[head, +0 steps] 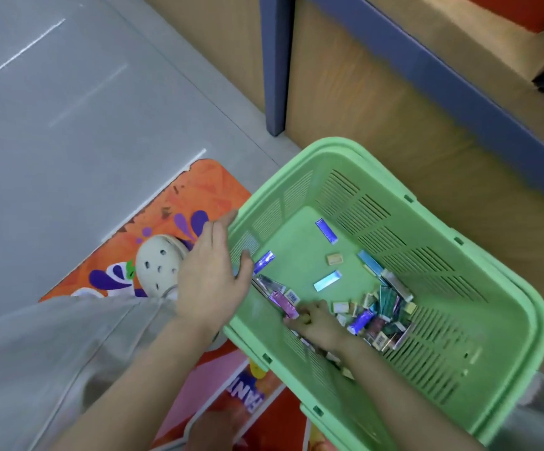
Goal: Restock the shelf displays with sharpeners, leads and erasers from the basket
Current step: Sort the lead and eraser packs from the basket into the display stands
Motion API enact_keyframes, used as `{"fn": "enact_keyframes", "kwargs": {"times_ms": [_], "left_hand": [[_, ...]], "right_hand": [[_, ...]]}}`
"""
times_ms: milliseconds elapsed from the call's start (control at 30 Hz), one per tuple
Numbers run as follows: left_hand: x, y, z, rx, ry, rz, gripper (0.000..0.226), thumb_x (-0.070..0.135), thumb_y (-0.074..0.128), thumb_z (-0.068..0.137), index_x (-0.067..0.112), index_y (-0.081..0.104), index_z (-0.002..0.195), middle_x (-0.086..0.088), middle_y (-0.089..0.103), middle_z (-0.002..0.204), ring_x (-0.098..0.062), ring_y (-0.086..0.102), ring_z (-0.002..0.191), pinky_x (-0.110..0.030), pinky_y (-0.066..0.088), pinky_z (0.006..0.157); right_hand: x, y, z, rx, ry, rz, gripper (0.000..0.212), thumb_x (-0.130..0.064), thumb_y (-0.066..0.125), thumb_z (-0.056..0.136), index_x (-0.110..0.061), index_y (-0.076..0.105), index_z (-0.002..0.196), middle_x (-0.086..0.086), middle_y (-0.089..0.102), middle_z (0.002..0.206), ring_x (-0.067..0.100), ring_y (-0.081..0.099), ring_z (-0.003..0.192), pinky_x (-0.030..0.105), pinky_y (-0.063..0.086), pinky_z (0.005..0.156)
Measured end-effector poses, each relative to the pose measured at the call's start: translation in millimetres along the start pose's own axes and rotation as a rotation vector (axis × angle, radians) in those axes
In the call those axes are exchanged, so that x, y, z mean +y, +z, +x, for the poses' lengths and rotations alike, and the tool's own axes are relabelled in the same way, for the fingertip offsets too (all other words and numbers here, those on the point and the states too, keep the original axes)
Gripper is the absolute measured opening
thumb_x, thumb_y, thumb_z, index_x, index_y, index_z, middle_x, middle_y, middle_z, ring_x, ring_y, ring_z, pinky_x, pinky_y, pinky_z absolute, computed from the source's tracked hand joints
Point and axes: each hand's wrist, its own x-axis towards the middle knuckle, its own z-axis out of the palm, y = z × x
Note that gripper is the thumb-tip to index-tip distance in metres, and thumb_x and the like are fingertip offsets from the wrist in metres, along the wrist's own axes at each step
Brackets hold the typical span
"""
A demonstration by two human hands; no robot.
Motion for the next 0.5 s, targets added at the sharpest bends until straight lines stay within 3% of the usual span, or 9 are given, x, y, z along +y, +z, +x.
{"fn": "enact_keyframes", "kwargs": {"times_ms": [133, 267, 367, 500], "left_hand": [[-3.6, 2.1, -0.9, 0.004, -0.004, 0.006, 0.054, 0.022, 0.054, 0.083, 0.012, 0.042, 0.134, -0.006, 0.056, 0.120, -0.025, 0.058, 0.100, -0.027, 0.037, 0.066], [-2.4, 3.5, -1.1, 0.008, 0.003, 0.008, 0.053, 0.016, 0.059, 0.085, 0.011, 0.042, 0.136, -0.007, 0.055, 0.122, -0.027, 0.058, 0.100, -0.028, 0.035, 0.069], [-1.9, 3.0, -2.0, 0.005, -0.003, -0.004, 0.055, 0.016, 0.059, 0.086, 0.010, 0.041, 0.137, -0.008, 0.054, 0.122, -0.027, 0.056, 0.104, -0.029, 0.034, 0.071], [-4.7, 1.8, -5.2, 0.014, 0.012, -0.083, 0.054, 0.022, 0.047, 0.085, 0.008, 0.043, 0.137, -0.010, 0.053, 0.121, -0.022, 0.045, 0.113, -0.026, 0.032, 0.092]], "right_hand": [[-1.8, 1.5, -3.9, 0.017, -0.065, 0.018, 0.034, -0.030, 0.057, 0.094, -0.009, 0.056, 0.120, 0.013, 0.056, 0.114, 0.020, 0.057, 0.093, 0.026, 0.044, 0.082], [5.3, 3.5, -12.0, 0.089, -0.165, -0.048, 0.031, -0.014, 0.045, 0.098, -0.014, 0.055, 0.127, 0.009, 0.062, 0.123, 0.020, 0.059, 0.105, 0.028, 0.046, 0.090], [6.1, 7.4, -11.6, 0.134, -0.177, -0.107, 0.031, -0.005, 0.044, 0.095, -0.011, 0.062, 0.119, 0.011, 0.062, 0.120, 0.019, 0.058, 0.092, 0.019, 0.043, 0.073], [-1.9, 10.5, -14.2, 0.231, -0.140, -0.006, 0.030, -0.001, 0.044, 0.092, -0.009, 0.067, 0.109, 0.013, 0.067, 0.095, 0.018, 0.059, 0.071, 0.019, 0.040, 0.060]]}}
